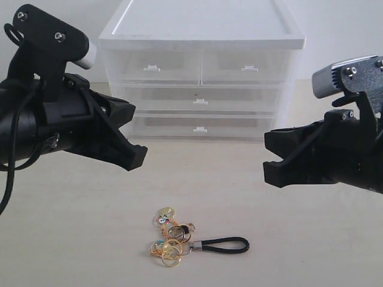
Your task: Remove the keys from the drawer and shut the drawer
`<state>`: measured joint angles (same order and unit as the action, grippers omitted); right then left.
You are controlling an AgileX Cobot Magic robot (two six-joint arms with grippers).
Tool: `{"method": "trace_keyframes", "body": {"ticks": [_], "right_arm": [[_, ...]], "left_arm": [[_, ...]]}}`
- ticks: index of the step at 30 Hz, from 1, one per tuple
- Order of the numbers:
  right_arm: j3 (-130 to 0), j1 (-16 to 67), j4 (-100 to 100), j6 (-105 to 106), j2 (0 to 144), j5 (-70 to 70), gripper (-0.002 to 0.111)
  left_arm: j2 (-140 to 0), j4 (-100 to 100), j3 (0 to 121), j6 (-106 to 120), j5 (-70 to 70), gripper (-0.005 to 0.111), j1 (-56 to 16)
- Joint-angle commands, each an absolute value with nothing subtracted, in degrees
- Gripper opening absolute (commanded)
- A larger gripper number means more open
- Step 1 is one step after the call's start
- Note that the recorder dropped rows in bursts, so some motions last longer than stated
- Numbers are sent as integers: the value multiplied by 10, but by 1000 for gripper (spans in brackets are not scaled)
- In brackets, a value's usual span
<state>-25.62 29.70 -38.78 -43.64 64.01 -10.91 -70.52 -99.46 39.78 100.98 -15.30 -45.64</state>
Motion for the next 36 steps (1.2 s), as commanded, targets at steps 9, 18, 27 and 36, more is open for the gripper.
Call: {"method": "trace_keyframes", "body": {"ticks": [9, 18, 27, 36], "right_arm": [[-252, 276, -390, -390, 479, 69, 0], [-124, 96, -392, -389, 243, -76, 0], [-40, 42, -377, -391, 132, -61, 0], [-12, 76, -138, -159, 110, -13, 0]], "left_arm": [[-700, -999, 396, 1005, -152, 4, -459], [-700, -999, 396, 1005, -152, 4, -459], [-700, -999, 396, 1005, -152, 4, -459], [-700, -999, 396, 1005, -152, 4, -459]]}}
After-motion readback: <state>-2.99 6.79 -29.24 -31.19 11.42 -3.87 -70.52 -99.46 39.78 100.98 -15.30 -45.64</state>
